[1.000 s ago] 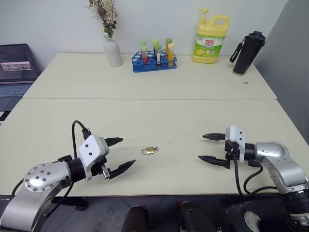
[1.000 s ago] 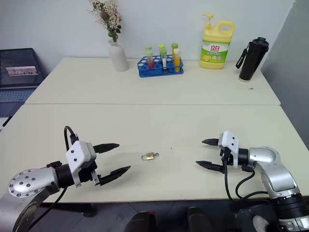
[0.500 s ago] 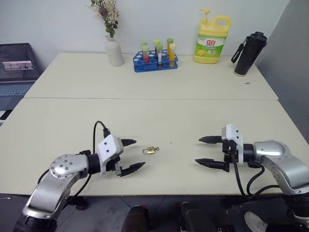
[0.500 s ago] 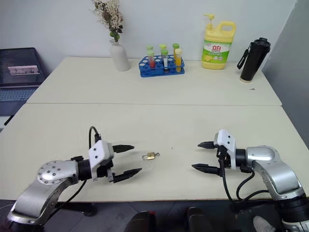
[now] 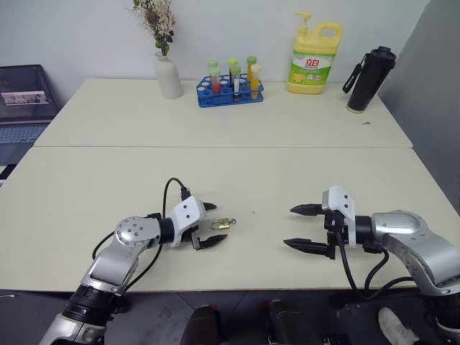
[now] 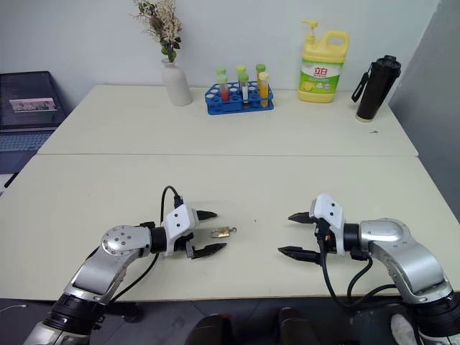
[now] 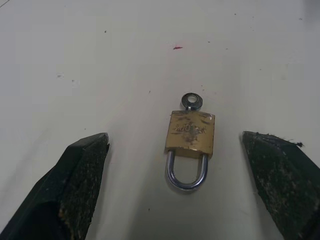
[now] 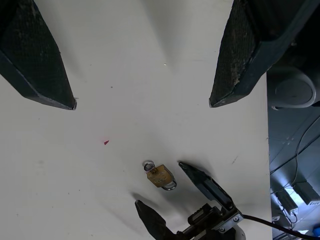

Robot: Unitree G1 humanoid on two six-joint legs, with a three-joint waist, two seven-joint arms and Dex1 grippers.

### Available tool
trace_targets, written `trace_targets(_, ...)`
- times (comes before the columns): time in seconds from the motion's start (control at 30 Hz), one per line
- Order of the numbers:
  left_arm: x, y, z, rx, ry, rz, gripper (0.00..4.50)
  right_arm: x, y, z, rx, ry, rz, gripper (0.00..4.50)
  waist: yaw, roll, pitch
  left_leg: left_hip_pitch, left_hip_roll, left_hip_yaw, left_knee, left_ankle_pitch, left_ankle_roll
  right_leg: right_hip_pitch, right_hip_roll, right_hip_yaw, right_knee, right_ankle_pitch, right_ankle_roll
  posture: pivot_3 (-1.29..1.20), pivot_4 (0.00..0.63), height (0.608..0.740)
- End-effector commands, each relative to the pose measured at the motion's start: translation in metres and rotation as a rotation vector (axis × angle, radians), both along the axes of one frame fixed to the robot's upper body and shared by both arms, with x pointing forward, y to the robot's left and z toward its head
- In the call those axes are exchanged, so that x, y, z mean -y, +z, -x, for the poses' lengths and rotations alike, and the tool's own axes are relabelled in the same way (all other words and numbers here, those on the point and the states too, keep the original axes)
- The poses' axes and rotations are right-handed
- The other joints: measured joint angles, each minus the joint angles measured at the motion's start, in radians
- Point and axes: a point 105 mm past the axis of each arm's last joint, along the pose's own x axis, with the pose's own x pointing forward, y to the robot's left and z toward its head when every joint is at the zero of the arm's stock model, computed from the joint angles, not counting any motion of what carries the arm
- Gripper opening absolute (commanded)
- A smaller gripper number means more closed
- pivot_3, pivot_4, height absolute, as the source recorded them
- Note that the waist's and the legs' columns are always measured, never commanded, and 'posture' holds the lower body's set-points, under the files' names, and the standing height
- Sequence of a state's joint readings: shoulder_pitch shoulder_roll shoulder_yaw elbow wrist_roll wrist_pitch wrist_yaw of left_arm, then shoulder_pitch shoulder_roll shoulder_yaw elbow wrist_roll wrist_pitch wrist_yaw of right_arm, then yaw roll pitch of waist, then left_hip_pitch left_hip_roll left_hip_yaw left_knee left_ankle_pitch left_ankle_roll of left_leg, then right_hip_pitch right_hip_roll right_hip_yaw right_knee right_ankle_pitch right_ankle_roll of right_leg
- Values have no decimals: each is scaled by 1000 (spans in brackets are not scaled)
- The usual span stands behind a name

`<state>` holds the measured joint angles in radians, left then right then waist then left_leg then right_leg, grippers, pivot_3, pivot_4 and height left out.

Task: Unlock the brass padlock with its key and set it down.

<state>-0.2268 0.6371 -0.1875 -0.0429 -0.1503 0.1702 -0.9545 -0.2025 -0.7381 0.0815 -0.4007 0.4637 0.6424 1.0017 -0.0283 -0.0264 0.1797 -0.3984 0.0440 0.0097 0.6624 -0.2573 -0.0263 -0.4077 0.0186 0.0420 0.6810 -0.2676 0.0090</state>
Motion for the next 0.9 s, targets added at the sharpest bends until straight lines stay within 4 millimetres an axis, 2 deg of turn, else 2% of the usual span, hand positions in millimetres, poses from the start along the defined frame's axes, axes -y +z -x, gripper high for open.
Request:
trace_targets(0.03, 5, 6, -1, 6, -25, 15, 4488, -4, 11, 7, 16, 30, -26, 4484, 0, 0, 0, 0, 0, 0, 0, 0, 0, 0, 0, 0, 0, 0, 0, 0, 150, 740)
trace_targets(0.17, 6, -1, -1, -19, -41, -5, 4488, -5, 13, 8, 13, 31, -29, 4484, 0, 0, 0, 0, 0, 0, 0, 0, 0, 0, 0, 0, 0, 0, 0, 0, 150, 740)
trace_targets(0.53, 11, -11, -4, -44, -52, -18, 1017, -5, 15, 8, 19, 27, -23, 4500, 0, 0, 0, 0, 0, -1, 0, 0, 0, 0, 3, 0, 0, 0, 0, 0, 150, 740)
trace_targets(0.77, 14, -9, -3, -17, -75, -17, 969, -4, 17, 5, 41, 17, -14, 4500, 2, -1, -1, 1, -1, -1, 1, 0, 0, 1, 3, 0, 0, 0, 1, 0, 150, 740)
trace_targets(0.9, 28, 19, -2, 182, -156, 20, 969, -1, 17, 4, 49, 4, -12, 4500, 2, -1, -1, 0, 0, -1, 1, 0, 0, 1, 3, 0, 0, 0, 1, 0, 150, 740)
